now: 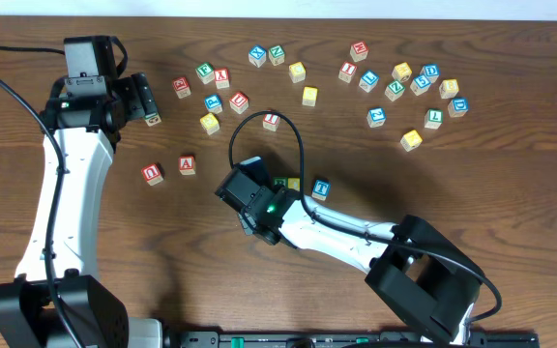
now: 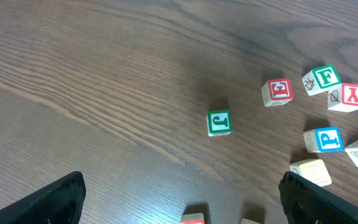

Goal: Spell out ROBOT

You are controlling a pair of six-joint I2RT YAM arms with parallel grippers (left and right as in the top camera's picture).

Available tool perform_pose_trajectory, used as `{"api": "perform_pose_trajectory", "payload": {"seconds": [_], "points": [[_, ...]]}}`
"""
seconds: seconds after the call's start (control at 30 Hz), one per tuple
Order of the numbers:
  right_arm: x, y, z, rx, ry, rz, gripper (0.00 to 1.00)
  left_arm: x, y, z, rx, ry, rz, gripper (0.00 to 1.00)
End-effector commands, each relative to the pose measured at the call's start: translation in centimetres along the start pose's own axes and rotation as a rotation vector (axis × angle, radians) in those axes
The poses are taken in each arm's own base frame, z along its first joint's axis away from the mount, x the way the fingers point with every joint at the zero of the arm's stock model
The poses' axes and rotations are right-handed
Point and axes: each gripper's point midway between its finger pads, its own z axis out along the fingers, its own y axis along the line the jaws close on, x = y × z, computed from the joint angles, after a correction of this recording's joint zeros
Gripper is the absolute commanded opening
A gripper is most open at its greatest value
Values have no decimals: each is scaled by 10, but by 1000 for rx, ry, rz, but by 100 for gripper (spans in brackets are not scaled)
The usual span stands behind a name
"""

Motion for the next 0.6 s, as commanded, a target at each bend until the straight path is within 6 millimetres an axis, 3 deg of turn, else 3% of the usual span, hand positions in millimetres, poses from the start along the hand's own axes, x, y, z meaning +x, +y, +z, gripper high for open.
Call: {"api": "perform_pose_trajectory", "payload": {"seconds": [0.0, 0.57], "points": [[7, -2, 8, 16, 17, -21, 1, -8, 0, -5, 3, -22, -13, 98], [5, -7, 11, 23, 19, -9, 1, -8, 0, -5, 3, -22, -13, 98]]}}
